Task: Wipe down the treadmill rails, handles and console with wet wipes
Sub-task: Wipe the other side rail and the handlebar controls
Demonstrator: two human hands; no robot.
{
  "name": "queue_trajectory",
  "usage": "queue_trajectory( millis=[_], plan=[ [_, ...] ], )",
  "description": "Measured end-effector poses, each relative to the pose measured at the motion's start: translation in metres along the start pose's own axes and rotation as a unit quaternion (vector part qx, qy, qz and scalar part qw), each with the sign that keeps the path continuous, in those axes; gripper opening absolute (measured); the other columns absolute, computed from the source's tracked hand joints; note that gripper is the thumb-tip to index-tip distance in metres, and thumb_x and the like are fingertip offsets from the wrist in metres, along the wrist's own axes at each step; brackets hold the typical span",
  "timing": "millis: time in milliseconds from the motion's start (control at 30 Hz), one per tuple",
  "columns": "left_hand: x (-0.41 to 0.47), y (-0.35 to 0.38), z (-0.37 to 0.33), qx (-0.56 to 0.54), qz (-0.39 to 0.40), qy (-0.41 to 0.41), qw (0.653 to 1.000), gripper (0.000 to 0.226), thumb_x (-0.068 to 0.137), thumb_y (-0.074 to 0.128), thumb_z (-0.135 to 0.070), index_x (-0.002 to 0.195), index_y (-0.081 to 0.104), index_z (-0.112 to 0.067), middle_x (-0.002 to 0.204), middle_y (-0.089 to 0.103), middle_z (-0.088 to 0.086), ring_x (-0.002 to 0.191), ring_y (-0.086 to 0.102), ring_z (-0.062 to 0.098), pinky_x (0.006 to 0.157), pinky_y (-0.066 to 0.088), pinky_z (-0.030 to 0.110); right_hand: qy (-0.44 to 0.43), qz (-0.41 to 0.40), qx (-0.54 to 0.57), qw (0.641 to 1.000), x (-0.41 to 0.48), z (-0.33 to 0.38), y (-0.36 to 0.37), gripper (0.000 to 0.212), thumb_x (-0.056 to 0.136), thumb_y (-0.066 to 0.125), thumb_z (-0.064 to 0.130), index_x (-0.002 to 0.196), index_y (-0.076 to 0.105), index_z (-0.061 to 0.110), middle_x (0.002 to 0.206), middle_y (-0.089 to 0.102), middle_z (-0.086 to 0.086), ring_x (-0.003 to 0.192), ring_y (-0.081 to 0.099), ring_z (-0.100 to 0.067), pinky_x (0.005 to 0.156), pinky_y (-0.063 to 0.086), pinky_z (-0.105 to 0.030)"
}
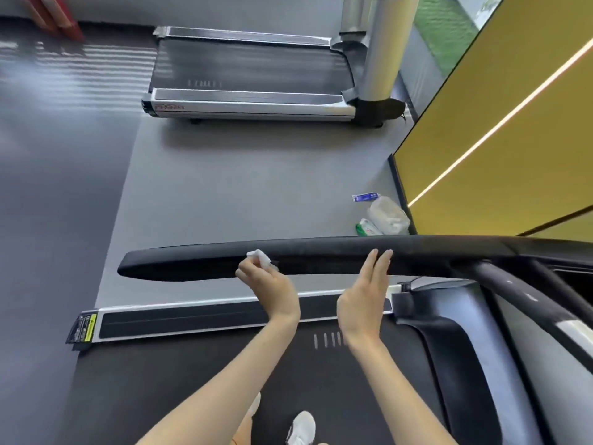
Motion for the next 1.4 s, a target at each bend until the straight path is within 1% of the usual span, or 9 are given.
queue_trajectory(
  millis=[200,300,400,533,800,1100,1167,1267,1400],
  plan=[
    [-0.012,0.015,-0.003,0.014,0.023,-0.025,0.999,0.008,0.100,0.033,-0.004,0.097,0.039,-0.009,0.103,0.036,0.006,0.077,0.042,-0.006,0.065,0.037,0.007,-0.007,0.046,0.020,0.999,0.002,-0.003,-0.010,0.084,0.079,0.033,-0.022,0.152,0.001,0.004,0.158,-0.018,-0.006,0.147,-0.010,-0.024,0.121,0.005,-0.040],
    [-0.032,0.035,-0.007,0.029,0.045,-0.031,0.998,0.012,0.097,0.033,0.001,0.094,0.039,-0.009,0.103,0.037,0.006,0.083,0.049,0.012,0.068,0.042,0.025,-0.036,0.047,0.010,0.998,0.002,-0.012,-0.023,0.082,0.076,0.033,-0.024,0.151,0.012,0.001,0.160,-0.003,-0.010,0.148,0.001,-0.026,0.121,0.004,-0.038],
    [-0.061,0.062,-0.017,0.049,0.056,-0.036,0.997,0.018,0.094,0.032,0.004,0.091,0.037,-0.012,0.104,0.039,0.010,0.086,0.049,0.030,0.070,0.046,0.041,-0.080,0.035,-0.021,0.996,0.008,-0.027,-0.045,0.075,0.074,0.039,-0.023,0.146,0.030,-0.003,0.155,0.022,-0.019,0.143,0.023,-0.032,0.119,0.016,-0.042],
    [-0.100,0.101,-0.031,0.057,0.056,-0.043,0.996,0.025,0.088,0.034,0.012,0.092,0.036,-0.013,0.103,0.037,0.008,0.089,0.049,0.031,0.073,0.048,0.044,-0.110,0.039,-0.064,0.991,0.030,-0.053,-0.086,0.067,0.074,0.045,-0.021,0.139,0.041,-0.005,0.149,0.032,-0.024,0.139,0.032,-0.037,0.116,0.019,-0.042],
    [-0.154,0.153,-0.046,0.064,0.045,-0.018,0.997,0.037,0.076,0.028,0.022,0.089,0.036,-0.011,0.100,0.036,0.009,0.083,0.037,0.019,0.071,0.040,0.032,-0.096,0.064,-0.090,0.989,0.067,-0.098,-0.150,0.059,0.086,0.041,-0.012,0.143,0.037,0.001,0.156,0.021,-0.019,0.146,0.016,-0.029,0.121,0.009,-0.037],
    [-0.206,0.191,-0.062,0.078,0.160,0.015,0.984,0.033,0.076,0.030,0.017,0.087,0.033,-0.014,0.097,0.035,0.004,0.086,0.044,0.033,0.074,0.043,0.046,-0.036,0.049,-0.066,0.996,0.072,-0.123,-0.195,0.057,0.089,0.041,-0.008,0.144,0.037,0.007,0.157,0.020,-0.014,0.146,0.015,-0.024,0.120,0.010,-0.035],
    [-0.213,0.198,-0.066,0.098,0.225,0.044,0.968,0.026,0.083,0.036,0.013,0.090,0.038,-0.012,0.095,0.036,0.005,0.087,0.044,0.031,0.075,0.043,0.043,-0.022,0.041,-0.061,0.997,0.070,-0.126,-0.203,0.055,0.090,0.041,-0.008,0.143,0.038,0.006,0.157,0.021,-0.014,0.146,0.016,-0.025,0.119,0.015,-0.037],
    [-0.225,0.209,-0.078,0.136,0.373,0.188,0.898,0.016,0.086,0.055,0.004,0.097,0.051,-0.006,0.094,0.046,0.008,0.087,0.046,0.024,0.074,0.046,0.038,-0.006,0.008,-0.056,0.998,0.066,-0.123,-0.211,0.052,0.090,0.040,-0.007,0.140,0.043,0.007,0.154,0.026,-0.015,0.143,0.021,-0.026,0.118,0.019,-0.037],
    [-0.214,0.218,-0.117,0.038,0.516,0.202,0.831,0.013,0.097,0.052,-0.015,0.110,0.055,-0.014,0.100,0.057,0.000,0.088,0.054,0.011,0.078,0.046,0.024,0.020,-0.063,-0.050,0.997,0.065,-0.121,-0.229,0.062,0.089,0.043,-0.008,0.147,0.031,0.009,0.153,0.030,-0.013,0.142,0.025,-0.026,0.118,0.020,-0.036]
  ],
)
Point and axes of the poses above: each hand's wrist, its own x-axis towards the middle knuckle, its own y-axis out of the palm, z = x × y, the point moved 2 cm from there along x, towards the middle knuckle
